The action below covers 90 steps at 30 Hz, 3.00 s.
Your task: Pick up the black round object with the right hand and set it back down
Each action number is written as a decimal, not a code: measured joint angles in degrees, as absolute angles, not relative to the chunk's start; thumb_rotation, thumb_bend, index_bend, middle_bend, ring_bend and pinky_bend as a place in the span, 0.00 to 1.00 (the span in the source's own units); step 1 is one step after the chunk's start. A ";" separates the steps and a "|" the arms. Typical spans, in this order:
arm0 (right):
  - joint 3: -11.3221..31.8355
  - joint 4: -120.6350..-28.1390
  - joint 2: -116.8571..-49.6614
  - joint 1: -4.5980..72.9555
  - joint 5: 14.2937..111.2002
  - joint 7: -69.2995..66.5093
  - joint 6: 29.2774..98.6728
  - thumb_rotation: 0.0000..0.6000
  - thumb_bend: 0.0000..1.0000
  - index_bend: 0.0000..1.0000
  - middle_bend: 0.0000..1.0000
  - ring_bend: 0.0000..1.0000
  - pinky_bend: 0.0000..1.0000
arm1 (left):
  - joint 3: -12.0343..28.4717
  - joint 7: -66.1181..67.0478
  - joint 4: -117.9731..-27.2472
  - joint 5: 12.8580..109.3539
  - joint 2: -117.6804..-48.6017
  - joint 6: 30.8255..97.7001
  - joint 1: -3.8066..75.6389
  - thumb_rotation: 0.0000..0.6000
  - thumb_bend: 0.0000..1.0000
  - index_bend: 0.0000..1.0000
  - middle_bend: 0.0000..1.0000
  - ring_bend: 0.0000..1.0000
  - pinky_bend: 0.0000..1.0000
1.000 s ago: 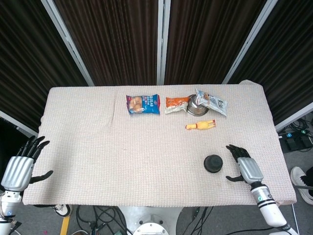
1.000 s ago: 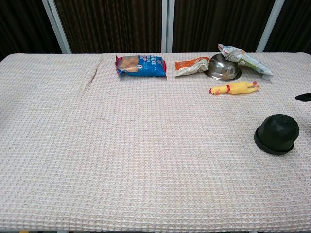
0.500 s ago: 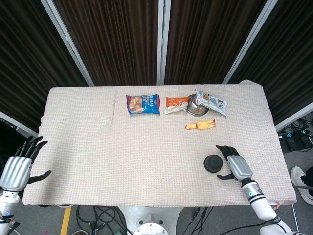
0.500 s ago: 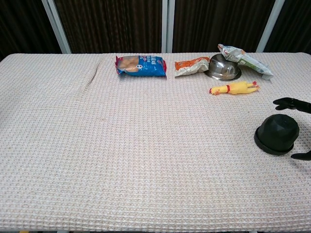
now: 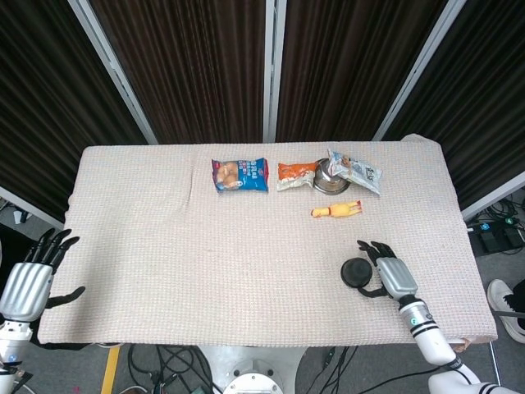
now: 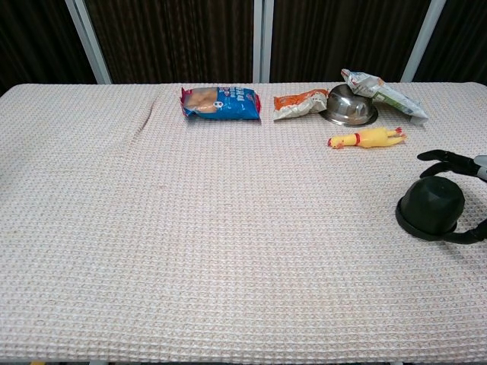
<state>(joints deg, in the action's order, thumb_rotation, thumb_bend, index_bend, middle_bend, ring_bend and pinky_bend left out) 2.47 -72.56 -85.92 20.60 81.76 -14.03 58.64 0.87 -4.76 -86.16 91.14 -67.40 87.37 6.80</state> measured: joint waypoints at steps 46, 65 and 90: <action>3.57 -72.97 -86.96 20.74 81.72 -12.43 63.78 1.00 0.21 0.38 0.44 0.04 0.00 | 0.82 -5.02 -86.07 91.16 -67.16 87.30 6.69 1.00 0.09 0.15 0.08 0.00 0.17; 8.85 -89.93 -74.50 18.35 89.53 -8.76 85.02 1.00 0.20 0.45 0.48 0.10 0.00 | 0.93 -4.43 -87.06 91.62 -66.89 87.01 7.18 1.00 0.09 0.15 0.08 0.00 0.17; 13.07 -93.55 -71.52 18.61 93.94 -10.56 95.96 1.00 0.20 0.46 0.48 0.13 0.00 | 1.04 -3.80 -88.23 91.49 -66.72 86.69 7.50 1.00 0.09 0.16 0.08 0.00 0.17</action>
<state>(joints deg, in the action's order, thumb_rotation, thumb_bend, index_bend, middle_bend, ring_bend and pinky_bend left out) 13.07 -93.55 -71.52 18.61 93.94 -10.56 95.96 1.04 -3.80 -88.23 91.49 -66.72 86.69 7.50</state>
